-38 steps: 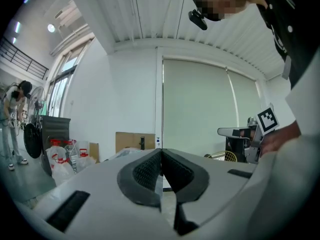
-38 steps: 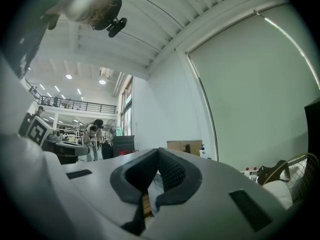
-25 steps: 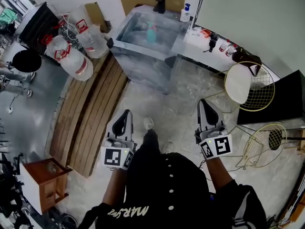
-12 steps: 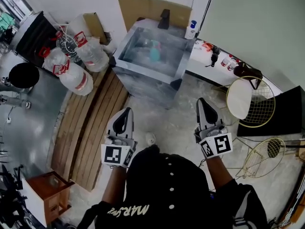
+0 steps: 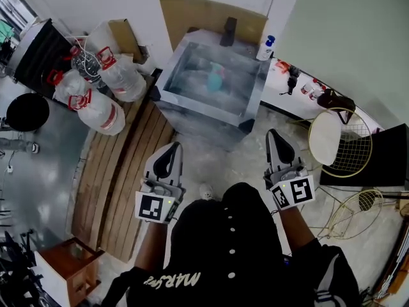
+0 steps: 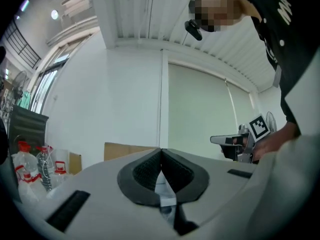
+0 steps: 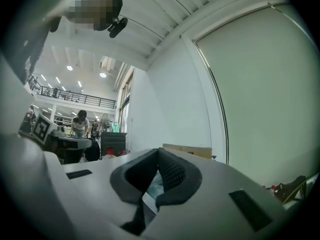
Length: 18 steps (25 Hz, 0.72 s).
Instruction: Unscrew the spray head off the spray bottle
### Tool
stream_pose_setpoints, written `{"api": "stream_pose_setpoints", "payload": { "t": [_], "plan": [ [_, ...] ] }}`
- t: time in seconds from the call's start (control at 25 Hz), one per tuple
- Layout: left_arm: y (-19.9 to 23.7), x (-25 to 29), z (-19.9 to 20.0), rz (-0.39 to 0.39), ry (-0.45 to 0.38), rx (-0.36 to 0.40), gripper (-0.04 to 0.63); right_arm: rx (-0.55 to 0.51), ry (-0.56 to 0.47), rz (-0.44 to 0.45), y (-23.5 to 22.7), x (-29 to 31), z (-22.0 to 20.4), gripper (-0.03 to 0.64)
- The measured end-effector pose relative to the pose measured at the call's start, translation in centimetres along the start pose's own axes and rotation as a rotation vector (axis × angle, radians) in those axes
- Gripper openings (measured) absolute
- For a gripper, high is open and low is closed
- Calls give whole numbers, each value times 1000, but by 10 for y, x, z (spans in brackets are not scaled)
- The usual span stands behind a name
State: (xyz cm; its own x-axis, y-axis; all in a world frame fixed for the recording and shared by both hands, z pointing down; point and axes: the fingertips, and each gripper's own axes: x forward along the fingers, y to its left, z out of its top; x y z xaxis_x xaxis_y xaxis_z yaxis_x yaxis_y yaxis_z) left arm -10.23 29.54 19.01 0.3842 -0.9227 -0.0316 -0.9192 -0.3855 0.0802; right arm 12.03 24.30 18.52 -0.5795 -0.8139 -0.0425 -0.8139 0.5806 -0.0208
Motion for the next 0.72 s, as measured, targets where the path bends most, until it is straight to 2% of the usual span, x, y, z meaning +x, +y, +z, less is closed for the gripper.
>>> {"api": "stream_pose_setpoints", "payload": {
  "t": [0.2,0.36,0.72],
  "plan": [
    [13,29,-18,0,38,-19,25,7,18,6,-15,22,-11,11],
    [14,62,-26,-15,51,10,25,9,22,22,-37,45,-21,11],
    [30,161,-27,85,58,16,25,25,4,95,-115,118,-18,11]
  ]
}}
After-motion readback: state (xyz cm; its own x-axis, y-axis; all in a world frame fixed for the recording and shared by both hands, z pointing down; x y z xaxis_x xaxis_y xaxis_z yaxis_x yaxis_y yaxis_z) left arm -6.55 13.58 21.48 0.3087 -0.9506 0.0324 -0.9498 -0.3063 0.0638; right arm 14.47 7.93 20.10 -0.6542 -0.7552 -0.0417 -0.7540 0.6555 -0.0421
